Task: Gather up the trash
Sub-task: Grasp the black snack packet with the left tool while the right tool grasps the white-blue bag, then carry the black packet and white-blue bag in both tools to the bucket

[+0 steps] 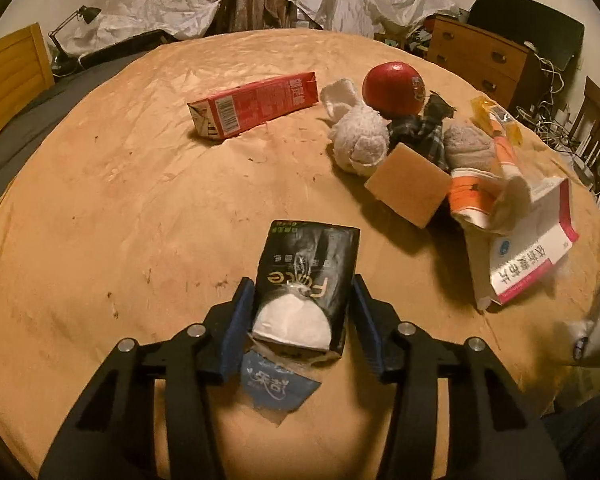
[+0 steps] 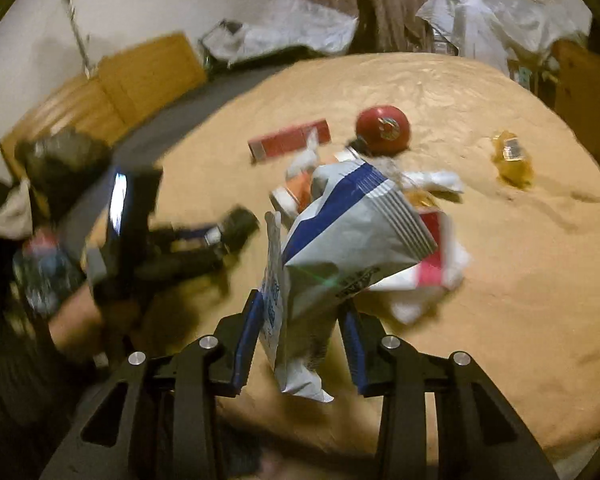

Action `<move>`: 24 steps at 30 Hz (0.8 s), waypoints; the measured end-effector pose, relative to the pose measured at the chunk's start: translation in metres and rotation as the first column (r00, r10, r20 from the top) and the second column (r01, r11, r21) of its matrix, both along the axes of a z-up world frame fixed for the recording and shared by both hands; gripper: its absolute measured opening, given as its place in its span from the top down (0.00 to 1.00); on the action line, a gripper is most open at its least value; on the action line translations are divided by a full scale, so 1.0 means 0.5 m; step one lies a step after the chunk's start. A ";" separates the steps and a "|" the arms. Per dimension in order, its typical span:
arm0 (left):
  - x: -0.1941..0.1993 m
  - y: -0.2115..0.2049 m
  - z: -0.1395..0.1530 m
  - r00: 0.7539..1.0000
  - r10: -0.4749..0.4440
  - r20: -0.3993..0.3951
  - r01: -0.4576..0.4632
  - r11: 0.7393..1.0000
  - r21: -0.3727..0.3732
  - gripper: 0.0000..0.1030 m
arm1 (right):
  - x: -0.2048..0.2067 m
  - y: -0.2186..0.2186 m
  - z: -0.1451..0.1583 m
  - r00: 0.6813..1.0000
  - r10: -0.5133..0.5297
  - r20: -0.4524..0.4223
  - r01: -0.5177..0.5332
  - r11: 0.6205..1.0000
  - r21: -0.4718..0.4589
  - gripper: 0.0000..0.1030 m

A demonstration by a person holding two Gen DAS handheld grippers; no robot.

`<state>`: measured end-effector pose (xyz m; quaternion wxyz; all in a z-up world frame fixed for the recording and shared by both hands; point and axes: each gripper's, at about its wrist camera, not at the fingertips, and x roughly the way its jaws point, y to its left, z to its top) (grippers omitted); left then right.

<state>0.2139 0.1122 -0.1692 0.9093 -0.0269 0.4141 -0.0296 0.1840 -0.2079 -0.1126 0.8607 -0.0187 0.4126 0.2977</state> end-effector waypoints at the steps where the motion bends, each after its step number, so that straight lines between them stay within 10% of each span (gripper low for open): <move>1: -0.004 -0.002 0.000 1.000 -0.003 0.001 0.003 1.000 -0.002 0.57 | -0.005 -0.009 -0.004 1.000 0.010 -0.016 -0.011 1.000 -0.024 0.61; 13: -0.113 -0.039 0.095 0.984 0.092 0.152 -0.091 0.996 -0.010 0.60 | -0.062 -0.035 0.028 0.976 -0.111 0.185 0.116 0.993 -0.018 0.61; 24: -0.234 -0.169 0.297 0.910 0.069 0.408 -0.068 0.998 -0.015 0.60 | -0.146 -0.055 0.157 0.882 -0.209 0.423 0.203 0.977 0.060 0.61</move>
